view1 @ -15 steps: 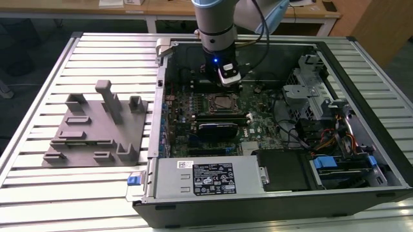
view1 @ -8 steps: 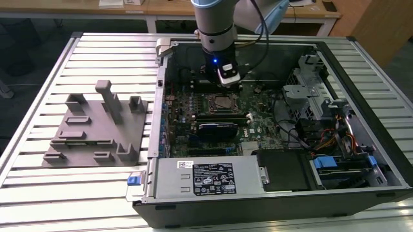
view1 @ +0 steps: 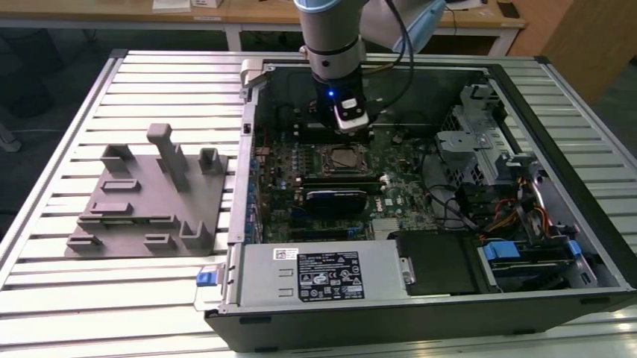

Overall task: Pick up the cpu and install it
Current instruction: 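Install the first cpu locking lever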

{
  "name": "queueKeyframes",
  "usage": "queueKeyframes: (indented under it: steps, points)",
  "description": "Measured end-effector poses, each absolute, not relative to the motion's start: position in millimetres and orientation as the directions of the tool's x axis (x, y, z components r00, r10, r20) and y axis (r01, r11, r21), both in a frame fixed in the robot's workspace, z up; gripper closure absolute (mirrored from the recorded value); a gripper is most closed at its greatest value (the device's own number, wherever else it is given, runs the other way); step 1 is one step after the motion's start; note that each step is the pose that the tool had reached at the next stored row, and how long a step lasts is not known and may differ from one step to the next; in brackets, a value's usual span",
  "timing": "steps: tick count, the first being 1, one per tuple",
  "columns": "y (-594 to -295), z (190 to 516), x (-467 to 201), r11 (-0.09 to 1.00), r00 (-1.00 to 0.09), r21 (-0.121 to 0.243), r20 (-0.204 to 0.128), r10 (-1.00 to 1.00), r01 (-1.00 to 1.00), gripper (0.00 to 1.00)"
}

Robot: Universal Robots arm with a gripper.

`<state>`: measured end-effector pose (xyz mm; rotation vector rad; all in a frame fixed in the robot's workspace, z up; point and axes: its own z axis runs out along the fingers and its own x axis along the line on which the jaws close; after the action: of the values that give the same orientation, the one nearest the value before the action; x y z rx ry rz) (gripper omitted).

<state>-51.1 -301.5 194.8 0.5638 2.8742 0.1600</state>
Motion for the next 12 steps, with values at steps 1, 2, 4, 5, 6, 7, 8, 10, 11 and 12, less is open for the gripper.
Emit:
queueKeyframes:
  steps: [1,2,4,5,6,7,8,10,11,12]
  points:
    - [-301.3,194.7,-51.1,0.920,-0.904,0.145,-0.182,0.386,0.364,0.89]
    - [-301.1,194.6,-51.1,0.919,-0.903,0.145,-0.182,0.389,0.366,0.89]
    - [-301.0,194.5,-51.1,0.918,-0.902,0.145,-0.182,0.392,0.370,0.89]
    - [-301.0,194.2,-51.1,0.917,-0.901,0.145,-0.182,0.394,0.372,0.89]
    - [-301.0,194.0,-51.2,0.916,-0.900,0.145,-0.182,0.396,0.374,0.89]
    - [-301.0,193.7,-51.2,0.916,-0.899,0.144,-0.182,0.397,0.375,0.89]
    - [-301.0,193.5,-51.2,0.915,-0.899,0.144,-0.183,0.399,0.377,0.89]
    - [-301.0,192.7,-51.2,0.914,-0.898,0.143,-0.183,0.401,0.379,0.89]
    - [-300.8,192.2,-51.0,0.914,-0.897,0.144,-0.184,0.402,0.380,0.89]
    - [-300.9,192.0,-51.1,0.913,-0.896,0.143,-0.184,0.403,0.381,0.89]
